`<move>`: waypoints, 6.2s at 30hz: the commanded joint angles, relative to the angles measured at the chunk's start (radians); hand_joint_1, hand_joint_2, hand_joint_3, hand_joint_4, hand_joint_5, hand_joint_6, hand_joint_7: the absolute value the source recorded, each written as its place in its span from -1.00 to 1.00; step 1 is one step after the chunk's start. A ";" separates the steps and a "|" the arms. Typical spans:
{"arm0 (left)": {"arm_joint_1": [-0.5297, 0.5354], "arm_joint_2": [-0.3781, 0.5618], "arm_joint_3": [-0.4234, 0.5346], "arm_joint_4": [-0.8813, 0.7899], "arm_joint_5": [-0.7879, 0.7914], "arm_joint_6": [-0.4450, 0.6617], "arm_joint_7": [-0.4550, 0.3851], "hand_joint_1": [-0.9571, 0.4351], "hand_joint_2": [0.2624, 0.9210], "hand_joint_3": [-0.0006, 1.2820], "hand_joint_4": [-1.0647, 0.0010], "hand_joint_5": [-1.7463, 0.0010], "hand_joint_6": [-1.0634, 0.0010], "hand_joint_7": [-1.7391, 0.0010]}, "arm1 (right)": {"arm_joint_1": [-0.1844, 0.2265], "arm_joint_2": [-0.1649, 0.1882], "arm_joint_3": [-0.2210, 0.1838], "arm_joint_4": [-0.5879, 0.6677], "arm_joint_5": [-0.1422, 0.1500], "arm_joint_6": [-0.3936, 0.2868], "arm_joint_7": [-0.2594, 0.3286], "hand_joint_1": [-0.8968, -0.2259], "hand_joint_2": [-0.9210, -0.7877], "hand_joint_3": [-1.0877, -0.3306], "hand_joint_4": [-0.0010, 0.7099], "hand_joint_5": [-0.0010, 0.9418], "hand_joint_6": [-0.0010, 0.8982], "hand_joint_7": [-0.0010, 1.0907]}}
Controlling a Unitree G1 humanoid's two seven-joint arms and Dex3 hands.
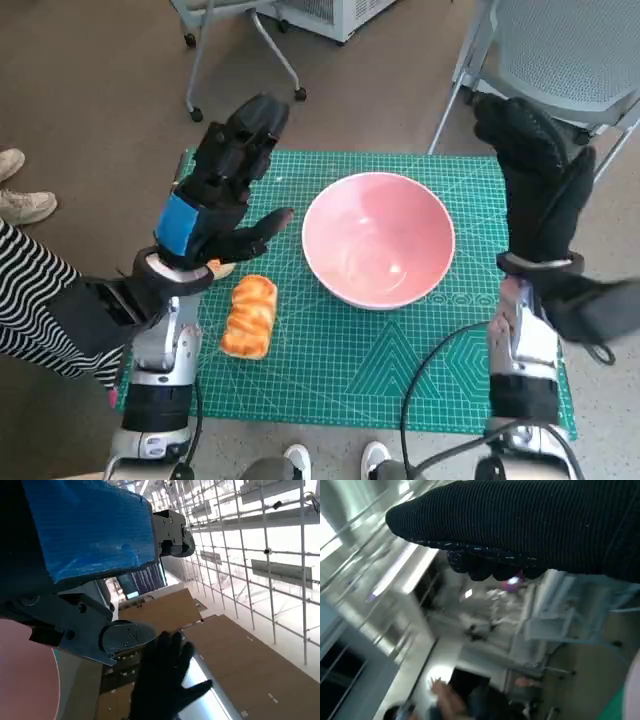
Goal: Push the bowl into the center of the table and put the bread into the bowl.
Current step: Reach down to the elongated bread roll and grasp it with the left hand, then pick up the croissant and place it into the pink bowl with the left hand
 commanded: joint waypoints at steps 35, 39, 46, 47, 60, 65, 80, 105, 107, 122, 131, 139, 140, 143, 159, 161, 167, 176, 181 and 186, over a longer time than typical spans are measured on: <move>-0.215 0.651 -0.060 0.487 0.601 -0.772 -0.136 0.31 0.98 -0.97 0.15 0.99 0.28 0.69 | 0.102 -0.018 0.045 -0.145 -0.036 0.115 -0.027 -0.35 -1.00 0.06 -0.48 -0.96 -0.84 0.02; -0.241 0.676 -0.091 0.552 0.724 -0.876 -0.062 0.29 0.92 -0.99 0.15 1.00 0.19 0.78 | 0.104 -0.015 0.047 -0.145 -0.038 0.117 -0.034 -0.34 -1.00 0.06 -0.47 -0.96 -0.84 0.02; -0.268 0.707 -0.142 0.587 0.945 -0.989 0.068 0.23 0.72 -0.99 0.30 1.00 0.23 0.85 | 0.105 -0.011 0.048 -0.143 -0.032 0.123 -0.039 -0.33 -1.00 0.06 -0.45 -0.96 -0.84 0.03; -0.273 0.709 -0.151 0.589 0.976 -0.997 0.087 0.22 0.71 -0.99 0.33 1.00 0.24 0.86 | 0.106 -0.011 0.048 -0.143 -0.031 0.124 -0.040 -0.33 -1.00 0.06 -0.45 -0.96 -0.84 0.03; -0.294 0.665 -0.282 0.672 1.127 -1.016 0.300 0.21 0.56 -1.00 0.45 1.00 0.26 0.91 | 0.117 -0.014 0.043 -0.156 -0.026 0.132 -0.039 -0.37 -1.00 0.07 -0.44 -0.97 -0.85 0.03; -0.291 0.649 -0.339 0.676 1.157 -0.999 0.334 0.22 0.56 -1.00 0.49 1.00 0.29 0.92 | 0.119 -0.018 0.039 -0.157 -0.024 0.132 -0.037 -0.37 -1.00 0.07 -0.43 -0.97 -0.85 0.03; -0.328 0.602 -0.517 0.646 1.405 -0.905 0.604 0.14 0.58 -1.00 0.45 0.99 0.27 0.93 | 0.131 -0.022 0.036 -0.151 -0.024 0.118 -0.028 -0.37 -1.00 0.08 -0.44 -0.98 -0.87 0.01; -0.408 0.524 -0.781 0.803 1.517 -0.836 0.800 0.27 0.70 -0.98 0.18 0.95 0.08 0.89 | 0.155 -0.032 0.026 -0.154 -0.025 0.094 -0.028 -0.33 -1.00 0.05 -0.46 -1.00 -0.90 -0.01; -0.414 0.519 -0.797 0.816 1.520 -0.826 0.804 0.29 0.74 -0.98 0.14 0.96 0.05 0.89 | 0.155 -0.033 0.024 -0.153 -0.024 0.094 -0.027 -0.33 -1.00 0.05 -0.46 -1.00 -0.90 0.00; -0.446 0.504 -0.835 0.897 1.430 -0.804 0.695 0.38 1.00 -0.91 -0.30 -0.16 -0.22 -0.35 | 0.160 -0.031 0.016 -0.170 -0.022 0.103 -0.034 -0.29 -1.00 0.03 -0.51 -1.00 -0.91 -0.01; -0.446 0.527 -0.802 0.883 1.304 -0.814 0.553 0.37 1.00 -0.94 -0.35 -0.24 -0.26 -0.34 | 0.159 -0.028 0.013 -0.172 -0.022 0.106 -0.037 -0.28 -1.00 0.03 -0.51 -1.00 -0.90 0.00; -0.451 0.568 -0.713 0.833 1.053 -0.861 0.342 0.37 1.00 -0.92 -0.32 -0.24 -0.24 -0.38 | 0.160 -0.026 0.014 -0.173 -0.020 0.106 -0.035 -0.27 -1.00 0.03 -0.51 -1.00 -0.89 0.00; -0.453 0.576 -0.698 0.822 0.988 -0.867 0.298 0.37 1.00 -0.92 -0.32 -0.24 -0.24 -0.38 | 0.160 -0.027 0.013 -0.173 -0.017 0.106 -0.034 -0.27 -1.00 0.03 -0.51 -1.00 -0.89 0.00; -0.443 0.594 -0.666 0.772 0.818 -0.856 0.188 0.37 1.00 -0.94 -0.35 -0.20 -0.26 -0.38 | 0.158 -0.029 0.010 -0.172 -0.012 0.108 -0.031 -0.27 -1.00 0.03 -0.51 -1.00 -0.90 0.00; -0.459 0.555 -0.436 0.384 0.273 -0.533 0.015 0.38 1.00 -0.91 -0.26 -0.22 -0.25 -0.42 | 0.145 -0.035 -0.002 -0.158 0.007 0.105 -0.022 -0.27 -1.00 0.02 -0.53 -1.00 -0.88 0.01; -0.464 0.500 -0.404 0.369 0.287 -0.496 0.055 0.38 1.00 -0.89 -0.25 -0.24 -0.22 -0.44 | 0.144 -0.035 -0.003 -0.156 0.008 0.102 -0.021 -0.26 -1.00 0.02 -0.53 -1.00 -0.88 0.01; -0.482 0.354 -0.348 0.371 0.420 -0.413 0.188 0.38 0.98 -0.93 -0.38 -0.18 -0.25 -0.39 | 0.144 -0.032 -0.002 -0.155 0.008 0.095 -0.022 -0.26 -1.00 0.02 -0.53 -0.99 -0.87 0.01; -0.582 0.240 -0.377 0.553 0.608 -0.382 0.270 0.38 0.98 -0.97 -0.48 -0.15 -0.26 -0.35 | 0.149 -0.033 -0.002 -0.161 0.005 0.090 -0.024 -0.22 -1.00 0.01 -0.52 -0.99 -0.87 0.01; -0.627 0.191 -0.399 0.660 0.680 -0.381 0.289 0.38 0.99 -0.95 -0.44 -0.18 -0.21 -0.38 | 0.155 -0.039 -0.008 -0.166 0.003 0.090 -0.026 -0.21 -1.00 0.00 -0.52 -0.99 -0.87 0.01; -0.661 0.143 -0.433 0.758 0.750 -0.378 0.324 0.38 1.00 -0.93 -0.41 -0.20 -0.17 -0.40 | 0.162 -0.044 -0.014 -0.173 -0.002 0.091 -0.033 -0.22 -1.00 -0.01 -0.52 -0.99 -0.87 0.01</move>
